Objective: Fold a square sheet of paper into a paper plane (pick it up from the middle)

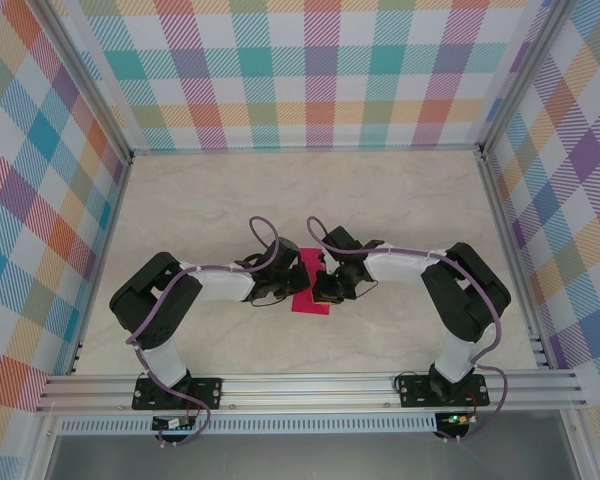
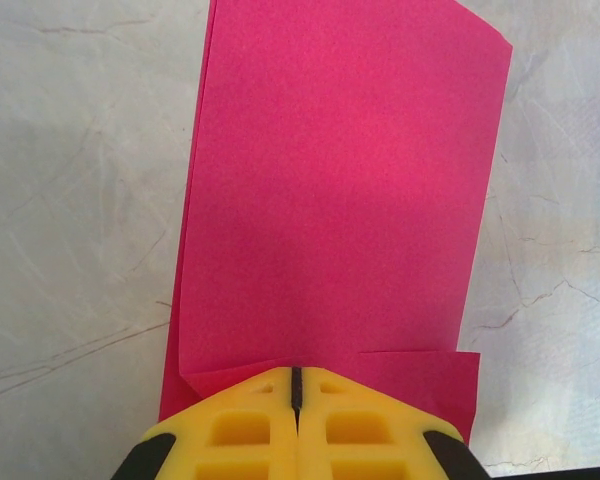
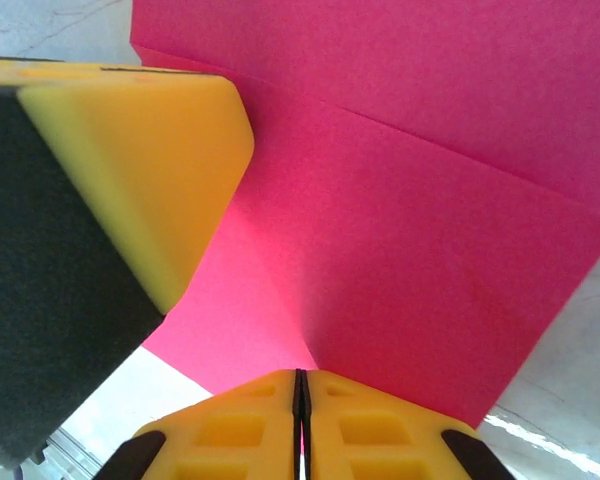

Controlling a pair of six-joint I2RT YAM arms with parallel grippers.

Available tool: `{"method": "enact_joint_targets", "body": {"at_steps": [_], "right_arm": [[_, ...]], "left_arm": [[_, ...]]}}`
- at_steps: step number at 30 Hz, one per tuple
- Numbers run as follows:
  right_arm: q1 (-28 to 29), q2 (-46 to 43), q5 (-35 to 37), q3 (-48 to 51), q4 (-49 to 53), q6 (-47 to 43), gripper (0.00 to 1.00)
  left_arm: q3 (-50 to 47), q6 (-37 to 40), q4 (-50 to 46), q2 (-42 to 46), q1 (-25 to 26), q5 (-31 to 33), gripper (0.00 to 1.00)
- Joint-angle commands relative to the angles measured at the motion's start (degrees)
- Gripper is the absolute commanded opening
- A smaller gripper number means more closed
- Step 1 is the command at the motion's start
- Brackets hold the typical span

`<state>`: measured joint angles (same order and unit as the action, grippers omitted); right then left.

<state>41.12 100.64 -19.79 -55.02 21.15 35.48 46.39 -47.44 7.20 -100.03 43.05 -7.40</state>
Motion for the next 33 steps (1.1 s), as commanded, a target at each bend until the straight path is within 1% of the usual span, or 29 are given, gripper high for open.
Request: {"method": "enact_joint_targets", "body": {"at_steps": [1, 13, 18, 28, 33], "right_arm": [[0.45, 0.81, 1.59, -1.61, 2.54, -0.89, 0.11], [0.65, 3.01, 4.88, -2.46, 6.23, -0.66, 0.11], [0.69, 2.75, 4.04, -1.81, 6.89, -1.12, 0.11], [0.62, -1.33, 2.85, 4.52, 7.31, -1.97, 0.11], [0.63, -4.42, 2.60, 8.26, 6.81, -1.62, 0.11]], "left_arm": [[0.19, -0.86, -4.26, -2.36, 0.30, 1.91, 0.04], [0.32, -0.99, -5.38, -1.84, 0.37, 2.91, 0.04], [0.36, -1.05, -6.24, -1.67, 0.32, 3.82, 0.04], [0.37, -2.23, -8.66, -2.36, 0.40, 5.98, 0.04], [0.44, -2.24, -8.79, -2.50, 0.32, 5.95, 0.04]]}}
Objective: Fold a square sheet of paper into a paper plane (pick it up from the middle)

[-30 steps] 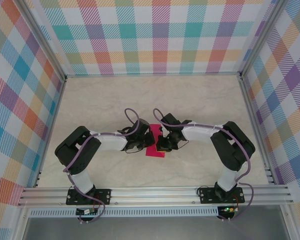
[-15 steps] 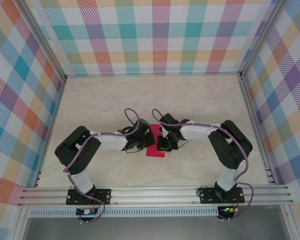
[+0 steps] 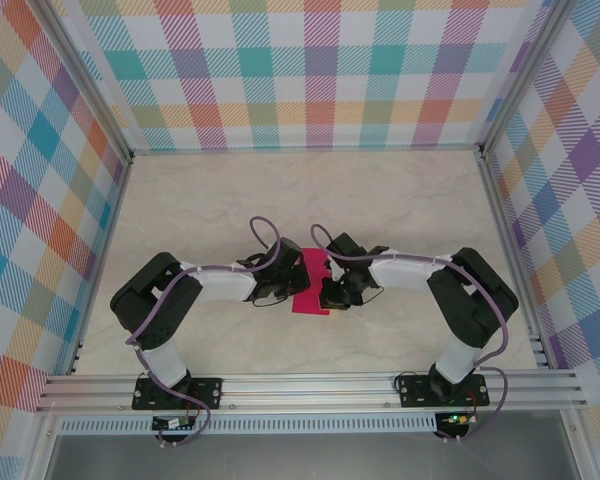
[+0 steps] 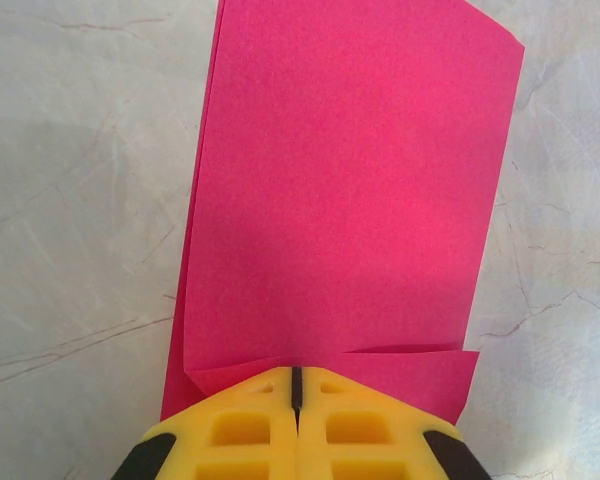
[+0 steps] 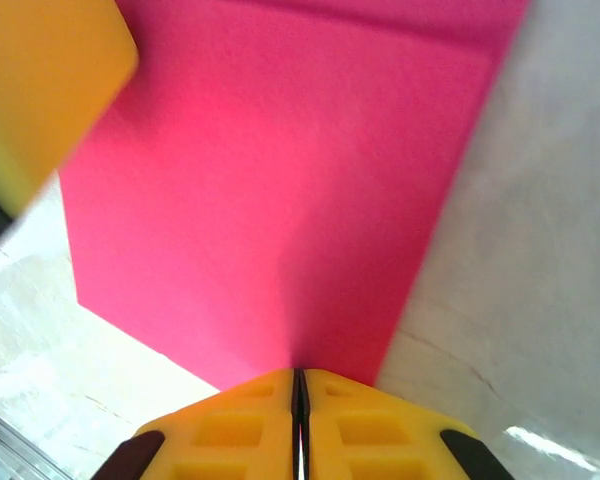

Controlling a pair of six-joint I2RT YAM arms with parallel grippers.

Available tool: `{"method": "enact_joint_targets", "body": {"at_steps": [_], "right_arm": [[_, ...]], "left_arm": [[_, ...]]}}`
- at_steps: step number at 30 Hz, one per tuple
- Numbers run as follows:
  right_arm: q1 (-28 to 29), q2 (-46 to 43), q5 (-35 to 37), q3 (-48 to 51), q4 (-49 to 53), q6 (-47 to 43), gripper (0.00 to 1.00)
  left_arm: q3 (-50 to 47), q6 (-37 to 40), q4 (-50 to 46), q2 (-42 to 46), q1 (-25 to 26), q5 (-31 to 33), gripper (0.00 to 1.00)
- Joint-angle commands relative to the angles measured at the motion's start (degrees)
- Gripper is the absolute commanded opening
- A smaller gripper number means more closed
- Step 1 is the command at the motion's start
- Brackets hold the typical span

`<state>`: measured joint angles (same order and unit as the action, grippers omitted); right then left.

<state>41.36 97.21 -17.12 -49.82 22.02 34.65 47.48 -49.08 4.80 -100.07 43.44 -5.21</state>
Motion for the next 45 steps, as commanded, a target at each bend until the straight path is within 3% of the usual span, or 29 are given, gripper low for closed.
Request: {"method": "enact_joint_targets", "body": {"at_steps": [1, 12, 25, 36, 45], "right_arm": [[0.38, -1.63, -0.10, 3.63, 5.90, -0.77, 0.11], [0.30, -10.23, 2.09, 1.31, 3.88, -1.23, 0.11], [0.31, 0.89, 2.45, -2.37, 1.56, -0.16, 0.10], [0.30, 2.22, 3.66, 0.52, 2.07, 0.26, 0.10], [0.30, 2.66, 3.59, 0.60, 1.96, 0.94, 0.09]], "left_arm": [[-0.69, -0.65, -6.26, -2.49, -0.06, 3.65, 0.04], [-0.15, 0.08, -5.42, -2.41, -0.02, 1.85, 0.04], [0.88, 0.21, -5.28, -2.94, -0.09, 0.69, 0.04], [0.81, -0.70, -0.46, 2.13, 0.20, -4.68, 0.06], [-3.09, -5.51, 3.09, 4.04, 4.53, -3.75, 0.07]]}}
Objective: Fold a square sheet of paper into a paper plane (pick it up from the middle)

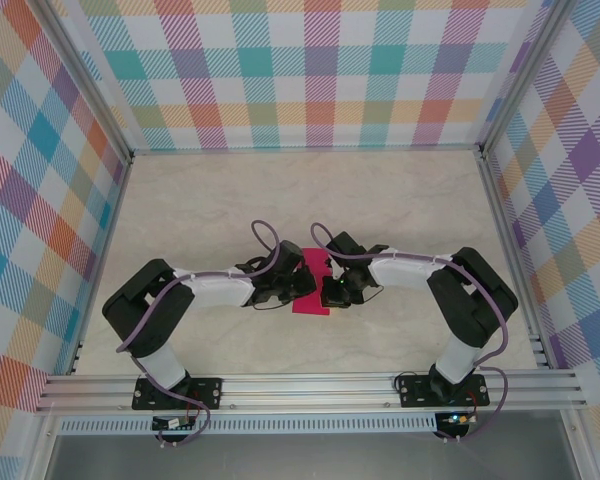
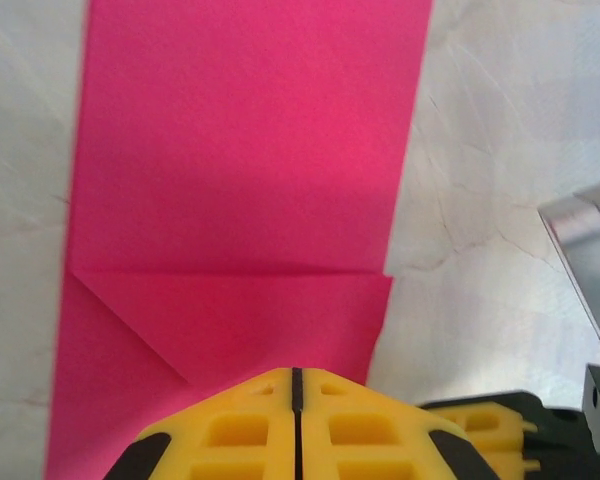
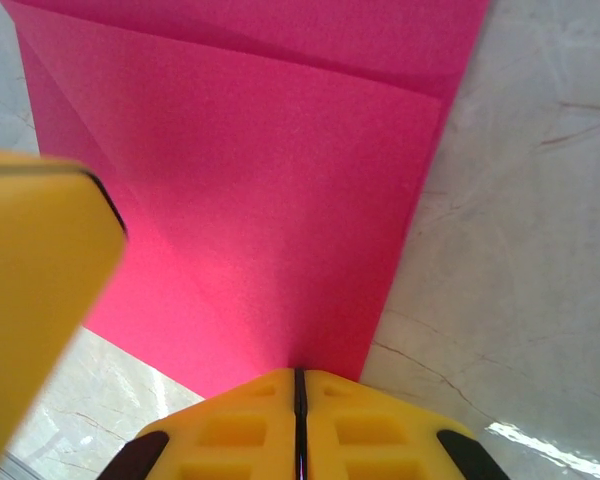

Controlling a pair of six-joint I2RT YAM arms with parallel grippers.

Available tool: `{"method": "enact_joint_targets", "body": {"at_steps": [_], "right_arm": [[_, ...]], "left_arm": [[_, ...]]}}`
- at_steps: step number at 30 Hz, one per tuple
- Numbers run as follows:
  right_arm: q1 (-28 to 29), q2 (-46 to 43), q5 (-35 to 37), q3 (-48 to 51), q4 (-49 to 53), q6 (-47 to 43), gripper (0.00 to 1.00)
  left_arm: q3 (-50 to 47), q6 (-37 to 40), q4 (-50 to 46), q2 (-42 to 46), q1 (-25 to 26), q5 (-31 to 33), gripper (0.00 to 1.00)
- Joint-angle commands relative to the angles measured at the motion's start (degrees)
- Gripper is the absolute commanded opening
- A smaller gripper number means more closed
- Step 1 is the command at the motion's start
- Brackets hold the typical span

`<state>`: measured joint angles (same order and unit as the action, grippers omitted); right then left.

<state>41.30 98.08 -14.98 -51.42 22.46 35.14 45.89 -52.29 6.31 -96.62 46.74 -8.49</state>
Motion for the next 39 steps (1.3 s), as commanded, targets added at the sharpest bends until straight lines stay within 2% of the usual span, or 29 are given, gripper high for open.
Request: {"method": "enact_joint_targets", "body": {"at_steps": [1, 11, 19, 28, 39], "right_arm": [[0.36, 1.89, 1.37, 2.24, 1.45, 0.51, 0.09], [0.36, 2.54, 1.06, 2.64, 1.21, 1.05, 0.09], [0.36, 2.73, 2.05, 3.68, 1.86, 0.57, 0.09], [0.37, 3.39, 4.54, 5.08, 3.89, -0.60, 0.09], [0.41, 5.35, 8.57, 5.64, 8.30, -2.07, 0.10]], "left_arm": [[-1.65, -2.53, 1.71, 0.30, 1.51, -0.50, 0.07], [-1.61, -4.04, 4.51, -3.62, 2.48, -2.58, 0.05], [-2.92, -3.87, 1.78, -3.67, 1.97, 1.58, 0.05], [-4.16, -3.14, 2.15, -3.91, -0.38, 2.34, 0.05], [-1.32, 2.12, -0.42, -3.83, -5.88, 1.23, 0.05]]}}
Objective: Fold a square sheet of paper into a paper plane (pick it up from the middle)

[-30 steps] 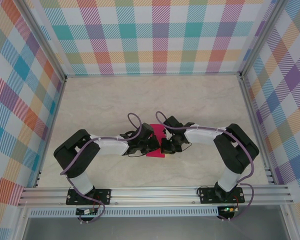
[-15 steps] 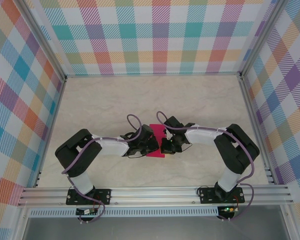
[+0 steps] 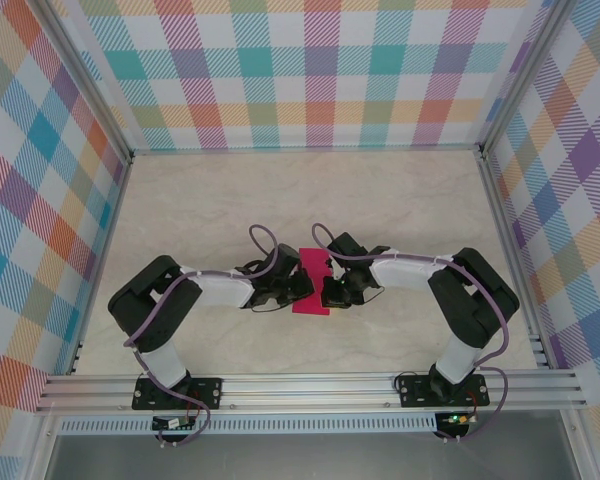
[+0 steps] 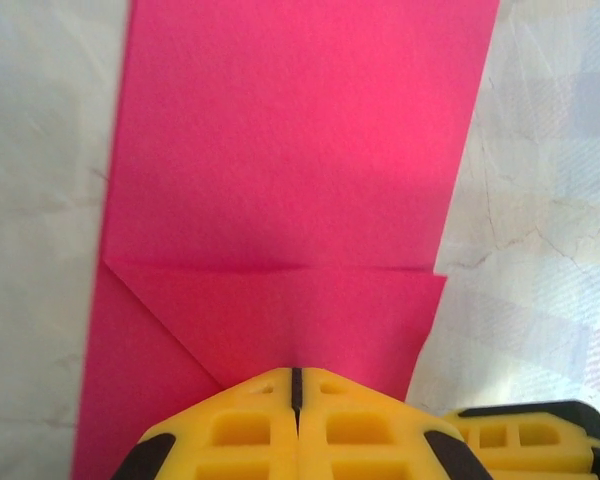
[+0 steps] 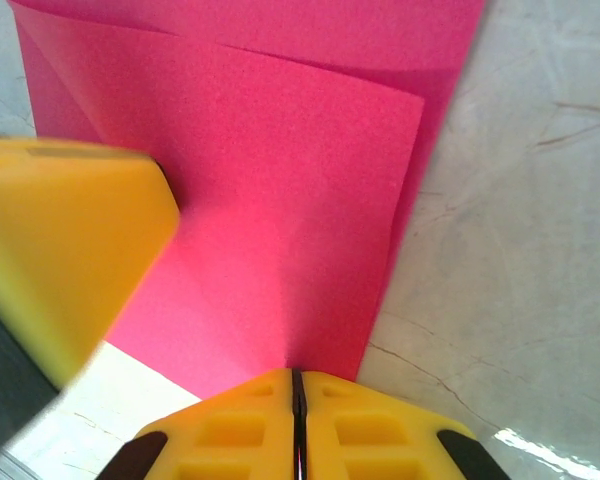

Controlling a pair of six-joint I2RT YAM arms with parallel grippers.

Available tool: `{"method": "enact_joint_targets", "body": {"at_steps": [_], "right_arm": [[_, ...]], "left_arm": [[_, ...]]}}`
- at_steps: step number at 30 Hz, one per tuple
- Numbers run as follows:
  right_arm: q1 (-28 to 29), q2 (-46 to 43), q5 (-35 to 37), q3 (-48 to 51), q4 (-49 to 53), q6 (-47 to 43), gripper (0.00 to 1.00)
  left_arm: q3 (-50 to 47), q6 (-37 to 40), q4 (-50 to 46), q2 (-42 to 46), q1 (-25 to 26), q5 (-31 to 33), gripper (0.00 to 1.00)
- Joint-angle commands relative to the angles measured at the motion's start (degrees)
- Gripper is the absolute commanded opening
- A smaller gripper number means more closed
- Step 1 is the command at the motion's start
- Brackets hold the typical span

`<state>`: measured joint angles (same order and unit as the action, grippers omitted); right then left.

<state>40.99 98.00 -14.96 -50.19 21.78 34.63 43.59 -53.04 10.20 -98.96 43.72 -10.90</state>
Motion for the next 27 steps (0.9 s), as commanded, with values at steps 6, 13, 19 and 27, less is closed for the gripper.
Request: {"method": "enact_joint_targets", "body": {"at_steps": [6, 13, 19, 27], "right_arm": [[0.67, 5.59, 8.72, 4.47, 9.07, -1.54, 0.10], [0.67, 4.84, 8.81, 4.52, 9.22, -1.24, 0.09], [0.67, 4.37, 8.08, 4.01, 8.99, -0.92, 0.09], [0.67, -2.99, 1.18, -3.93, 7.49, 2.38, 0.13]], "left_arm": [[2.51, 5.28, -5.51, -2.63, -5.78, 3.09, 0.05], [5.02, 8.15, -10.20, -2.30, -7.19, 5.23, 0.05], [4.96, 8.71, -10.78, -1.87, -7.93, 5.36, 0.05], [11.35, 13.90, -20.83, 4.10, -7.95, 9.58, 0.11]]}}
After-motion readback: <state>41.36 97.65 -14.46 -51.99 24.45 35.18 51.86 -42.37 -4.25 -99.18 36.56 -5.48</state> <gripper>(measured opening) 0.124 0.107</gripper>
